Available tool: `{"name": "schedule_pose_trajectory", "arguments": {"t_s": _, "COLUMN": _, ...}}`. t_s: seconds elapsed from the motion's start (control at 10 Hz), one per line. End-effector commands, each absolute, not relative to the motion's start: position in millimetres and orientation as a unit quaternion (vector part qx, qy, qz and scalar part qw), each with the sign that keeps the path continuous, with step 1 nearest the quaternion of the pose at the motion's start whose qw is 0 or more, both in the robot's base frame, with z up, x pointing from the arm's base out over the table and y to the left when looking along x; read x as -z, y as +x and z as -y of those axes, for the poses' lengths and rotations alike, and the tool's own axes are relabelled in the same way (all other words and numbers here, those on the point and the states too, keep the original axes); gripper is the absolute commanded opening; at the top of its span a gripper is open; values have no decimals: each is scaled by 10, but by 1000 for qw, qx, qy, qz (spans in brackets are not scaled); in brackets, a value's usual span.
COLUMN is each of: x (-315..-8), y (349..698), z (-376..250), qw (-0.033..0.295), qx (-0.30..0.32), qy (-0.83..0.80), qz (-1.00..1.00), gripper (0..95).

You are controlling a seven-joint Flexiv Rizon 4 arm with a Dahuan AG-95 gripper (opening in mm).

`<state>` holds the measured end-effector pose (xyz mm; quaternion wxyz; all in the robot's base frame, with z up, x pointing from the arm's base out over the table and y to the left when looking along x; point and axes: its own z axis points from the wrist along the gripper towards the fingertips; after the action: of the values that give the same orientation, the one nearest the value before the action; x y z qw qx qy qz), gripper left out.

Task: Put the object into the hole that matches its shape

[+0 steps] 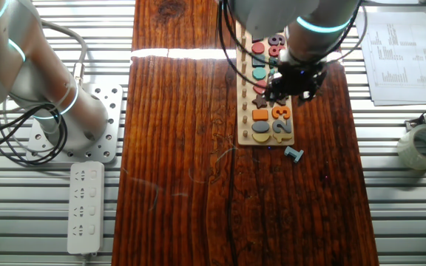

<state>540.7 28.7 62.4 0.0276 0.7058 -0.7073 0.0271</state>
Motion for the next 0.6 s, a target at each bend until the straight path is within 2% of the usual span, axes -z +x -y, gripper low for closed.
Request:
{"name": "schedule_pose_trajectory", "arguments": {"t_s": 0.1, "x": -762, "y": 5428, "z": -172, "qw": 27, "qx": -24, "qy": 709, "qz": 704, "gripper": 380}}
{"name": "schedule_pose_trajectory", "arguments": {"t_s": 0.3, "x": -938, "y": 5447, "z": -8, "qw": 24, "qx": -22, "qy": 699, "qz": 714, "gripper": 380}}
{"name": "schedule_pose_trajectory", "arguments": {"t_s": 0.4, "x": -978, "y": 5456, "z": 27, "qw": 25, "qx": -23, "qy": 694, "qz": 719, "gripper": 190}}
{"name": "schedule_pose_trajectory", "arguments": {"t_s": 0.6, "x": -1107, "y": 5508, "z": 117, "qw": 24, "qx": -22, "qy": 688, "qz": 725, "gripper": 190}}
